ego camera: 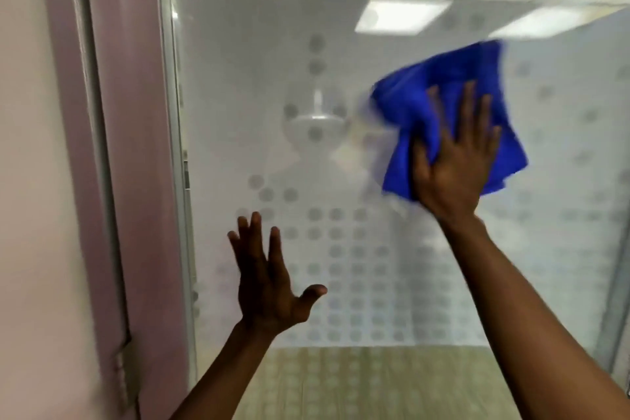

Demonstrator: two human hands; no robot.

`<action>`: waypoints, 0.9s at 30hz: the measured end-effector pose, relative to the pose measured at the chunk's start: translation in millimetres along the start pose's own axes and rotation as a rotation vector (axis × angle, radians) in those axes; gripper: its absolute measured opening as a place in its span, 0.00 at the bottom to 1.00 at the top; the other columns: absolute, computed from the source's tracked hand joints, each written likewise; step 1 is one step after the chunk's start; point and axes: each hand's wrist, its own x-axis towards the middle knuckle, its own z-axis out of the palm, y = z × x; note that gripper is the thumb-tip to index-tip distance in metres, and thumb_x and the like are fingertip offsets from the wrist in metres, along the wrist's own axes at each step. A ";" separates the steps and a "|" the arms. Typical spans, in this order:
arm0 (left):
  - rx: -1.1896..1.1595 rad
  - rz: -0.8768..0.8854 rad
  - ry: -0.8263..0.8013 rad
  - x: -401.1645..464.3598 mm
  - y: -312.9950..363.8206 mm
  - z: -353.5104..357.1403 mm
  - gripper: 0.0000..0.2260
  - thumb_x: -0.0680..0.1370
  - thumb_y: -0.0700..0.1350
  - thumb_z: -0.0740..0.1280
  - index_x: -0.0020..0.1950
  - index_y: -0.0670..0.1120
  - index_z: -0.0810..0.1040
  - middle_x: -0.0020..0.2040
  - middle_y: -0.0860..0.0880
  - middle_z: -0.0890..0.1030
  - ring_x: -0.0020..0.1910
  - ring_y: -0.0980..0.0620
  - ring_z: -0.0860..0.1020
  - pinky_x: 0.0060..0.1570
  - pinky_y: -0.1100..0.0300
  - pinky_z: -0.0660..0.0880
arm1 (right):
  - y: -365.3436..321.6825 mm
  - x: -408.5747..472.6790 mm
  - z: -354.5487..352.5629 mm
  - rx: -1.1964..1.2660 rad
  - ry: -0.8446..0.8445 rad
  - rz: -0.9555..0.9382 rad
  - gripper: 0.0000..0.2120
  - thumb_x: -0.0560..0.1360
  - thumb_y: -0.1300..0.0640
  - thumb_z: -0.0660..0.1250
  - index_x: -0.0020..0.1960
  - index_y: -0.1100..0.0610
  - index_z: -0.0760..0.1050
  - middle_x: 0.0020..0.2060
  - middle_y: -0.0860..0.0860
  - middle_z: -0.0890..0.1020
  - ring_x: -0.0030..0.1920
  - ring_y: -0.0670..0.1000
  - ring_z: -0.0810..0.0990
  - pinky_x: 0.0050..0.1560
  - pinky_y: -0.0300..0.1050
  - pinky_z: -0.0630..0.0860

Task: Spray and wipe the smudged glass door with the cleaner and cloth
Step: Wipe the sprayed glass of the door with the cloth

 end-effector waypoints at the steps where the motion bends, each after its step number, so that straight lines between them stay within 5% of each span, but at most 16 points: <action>1: 0.016 0.013 -0.019 -0.4 2.5 1.2 0.48 0.74 0.74 0.51 0.82 0.44 0.42 0.83 0.39 0.44 0.81 0.30 0.47 0.77 0.28 0.48 | -3.4 17.9 -2.1 0.010 0.031 0.125 0.30 0.80 0.41 0.56 0.81 0.45 0.60 0.82 0.55 0.60 0.82 0.62 0.56 0.79 0.65 0.55; 4: -0.054 -0.046 -0.057 5.1 9.6 -4.7 0.50 0.73 0.74 0.51 0.82 0.41 0.39 0.81 0.34 0.45 0.81 0.29 0.45 0.77 0.29 0.48 | -57.9 57.0 0.8 0.025 0.061 0.083 0.30 0.80 0.39 0.55 0.81 0.46 0.61 0.82 0.54 0.62 0.82 0.61 0.58 0.79 0.65 0.54; 9: -0.369 -0.287 -0.034 17.6 24.2 -39.7 0.53 0.76 0.73 0.49 0.76 0.26 0.41 0.78 0.26 0.39 0.81 0.30 0.39 0.81 0.52 0.41 | -137.1 -7.0 17.3 0.108 -0.085 -0.518 0.30 0.82 0.39 0.56 0.81 0.48 0.62 0.81 0.54 0.62 0.82 0.62 0.57 0.80 0.65 0.50; 15: -0.221 -0.319 -0.031 -19.9 23.6 -72.0 0.47 0.77 0.71 0.49 0.81 0.37 0.39 0.81 0.33 0.43 0.82 0.34 0.41 0.81 0.40 0.43 | -94.9 -171.3 20.4 0.249 -0.514 -0.932 0.31 0.81 0.40 0.54 0.82 0.47 0.58 0.83 0.50 0.56 0.84 0.56 0.49 0.82 0.61 0.47; 20: -0.206 -0.354 -0.191 -48.1 28.3 -99.9 0.44 0.79 0.67 0.51 0.81 0.36 0.43 0.83 0.39 0.44 0.83 0.40 0.43 0.82 0.45 0.45 | -46.6 -257.3 11.2 0.319 -0.802 -0.963 0.30 0.82 0.40 0.56 0.82 0.43 0.56 0.84 0.47 0.51 0.84 0.53 0.43 0.82 0.59 0.41; 23: -0.262 -0.383 -0.302 -63.6 39.3 -112.2 0.42 0.80 0.68 0.50 0.82 0.40 0.43 0.84 0.45 0.45 0.84 0.43 0.43 0.82 0.49 0.43 | -40.1 -293.9 -18.3 0.602 -1.012 -0.666 0.26 0.82 0.40 0.55 0.79 0.40 0.62 0.83 0.45 0.59 0.83 0.48 0.52 0.82 0.50 0.47; 25: -0.310 -0.436 -0.349 -73.7 47.2 -115.8 0.40 0.80 0.68 0.48 0.83 0.44 0.44 0.84 0.49 0.46 0.84 0.47 0.44 0.82 0.50 0.45 | -47.1 -306.3 -57.9 1.015 -1.201 0.016 0.21 0.80 0.39 0.62 0.71 0.41 0.75 0.73 0.47 0.76 0.72 0.43 0.73 0.73 0.46 0.68; 27: -0.413 -0.558 -0.380 -83.6 55.8 -118.6 0.38 0.79 0.70 0.48 0.83 0.50 0.47 0.84 0.54 0.51 0.84 0.51 0.48 0.82 0.48 0.51 | -49.3 -313.1 -91.9 1.393 -1.180 0.869 0.23 0.76 0.37 0.69 0.62 0.52 0.83 0.57 0.55 0.86 0.54 0.50 0.85 0.55 0.48 0.80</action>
